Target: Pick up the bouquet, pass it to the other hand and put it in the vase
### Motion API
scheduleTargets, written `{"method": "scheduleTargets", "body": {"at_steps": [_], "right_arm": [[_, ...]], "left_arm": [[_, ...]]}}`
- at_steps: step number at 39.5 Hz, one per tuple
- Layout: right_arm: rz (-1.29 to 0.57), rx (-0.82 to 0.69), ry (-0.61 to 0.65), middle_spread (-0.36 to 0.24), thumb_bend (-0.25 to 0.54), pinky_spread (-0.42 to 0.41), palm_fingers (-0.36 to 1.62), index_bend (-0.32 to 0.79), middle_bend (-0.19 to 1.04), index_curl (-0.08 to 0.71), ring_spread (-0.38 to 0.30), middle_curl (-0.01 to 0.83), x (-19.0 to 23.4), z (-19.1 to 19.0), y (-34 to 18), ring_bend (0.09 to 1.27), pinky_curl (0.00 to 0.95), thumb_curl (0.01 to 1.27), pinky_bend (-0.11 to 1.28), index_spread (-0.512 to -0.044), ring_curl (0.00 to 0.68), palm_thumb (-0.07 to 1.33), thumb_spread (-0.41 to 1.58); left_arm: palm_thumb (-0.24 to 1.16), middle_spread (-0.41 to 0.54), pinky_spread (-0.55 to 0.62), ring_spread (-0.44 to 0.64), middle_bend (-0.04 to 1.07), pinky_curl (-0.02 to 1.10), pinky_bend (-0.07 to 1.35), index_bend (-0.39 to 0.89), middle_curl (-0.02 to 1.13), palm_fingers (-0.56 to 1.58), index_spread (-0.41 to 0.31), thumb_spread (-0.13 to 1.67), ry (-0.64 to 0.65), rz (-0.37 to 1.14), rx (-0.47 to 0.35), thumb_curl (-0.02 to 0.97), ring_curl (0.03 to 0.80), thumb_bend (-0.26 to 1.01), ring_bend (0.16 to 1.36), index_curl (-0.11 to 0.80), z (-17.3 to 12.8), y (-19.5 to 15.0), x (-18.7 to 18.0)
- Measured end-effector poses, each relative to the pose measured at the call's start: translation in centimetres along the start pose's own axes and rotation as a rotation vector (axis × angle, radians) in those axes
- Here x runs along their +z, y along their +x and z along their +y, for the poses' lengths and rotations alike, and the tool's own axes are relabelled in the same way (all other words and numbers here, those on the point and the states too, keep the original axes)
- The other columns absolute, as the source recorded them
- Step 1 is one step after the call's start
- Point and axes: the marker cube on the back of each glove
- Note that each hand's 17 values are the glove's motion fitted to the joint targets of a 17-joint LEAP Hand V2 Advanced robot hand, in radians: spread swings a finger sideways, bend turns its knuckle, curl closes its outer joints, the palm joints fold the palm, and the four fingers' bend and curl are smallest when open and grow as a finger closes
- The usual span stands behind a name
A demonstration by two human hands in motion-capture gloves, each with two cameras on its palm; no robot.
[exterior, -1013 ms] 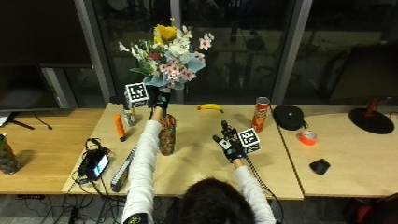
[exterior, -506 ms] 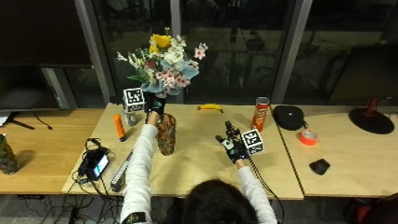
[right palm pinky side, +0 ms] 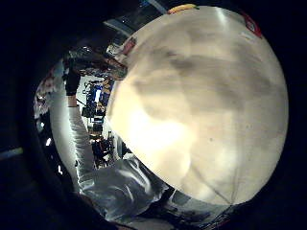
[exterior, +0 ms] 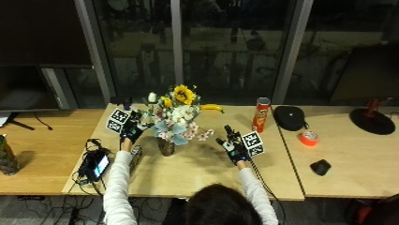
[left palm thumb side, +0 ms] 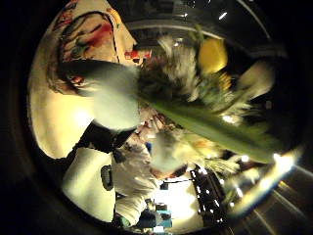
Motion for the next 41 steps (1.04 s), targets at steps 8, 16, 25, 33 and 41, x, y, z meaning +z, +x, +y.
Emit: {"method": "scheduleTargets", "body": {"at_steps": [8,16,25,33,41], "right_arm": [[0.109,-0.017,0.098,-0.128,-0.018,0.271,-0.02,0.16,0.16,0.218,0.087,0.241,-1.1,-1.4,1.9,0.43,0.336,0.39,0.62,-0.491,0.282,0.56,1.1],[0.03,-0.066,0.024,-0.124,-0.018,0.271,-0.02,0.16,0.16,0.225,0.088,0.238,-0.9,-1.1,2.3,0.43,0.338,0.39,0.62,-0.491,0.282,0.57,1.1],[-0.009,-0.046,0.03,-0.122,-0.021,0.279,-0.01,0.16,0.16,0.232,0.089,0.238,-2.4,-0.3,3.2,0.42,0.338,0.39,0.61,-0.49,0.282,0.58,1.1],[0.032,-0.097,0.083,-0.115,-0.02,0.281,0.0,0.17,0.16,0.244,0.09,0.239,-3.1,-1.1,4.6,0.42,0.336,0.4,0.6,-0.486,0.28,0.59,1.1],[-0.035,-0.142,0.011,-0.113,-0.02,0.281,0.03,0.16,0.18,0.249,0.089,0.248,8.8,-4.6,0.4,0.41,0.333,0.4,0.57,-0.484,0.277,0.6,1.11]], "left_arm": [[0.45,0.446,0.48,0.5,0.13,0.32,0.3,0.01,0.26,-0.38,0.148,0.83,0.169,-0.124,0.295,0.448,0.252,-0.04,0.41,0.199,-1.1,-1.0,-2.9],[0.42,0.492,0.53,0.57,0.13,0.3,0.26,0.03,0.22,-0.34,0.153,0.84,0.4,-0.251,0.314,0.408,0.238,-0.05,0.4,0.13,-2.5,-2.1,-5.8],[0.58,0.507,0.54,0.59,0.14,0.29,0.23,0.07,0.19,-0.27,0.143,0.94,0.172,-0.117,0.086,0.402,0.232,0.04,0.38,0.098,-0.8,-2.9,-6.8],[0.72,0.509,0.53,0.6,0.14,0.29,0.21,0.08,0.18,-0.25,0.141,1.04,0.195,-0.127,0.08,0.4,0.227,0.08,0.37,0.088,-0.7,-3.1,-7.5],[0.75,0.511,0.52,0.6,0.15,0.3,0.2,0.08,0.17,-0.23,0.14,1.09,0.223,-0.181,0.133,0.387,0.226,0.05,0.36,0.083,2.3,-1.0,-6.3]]}}
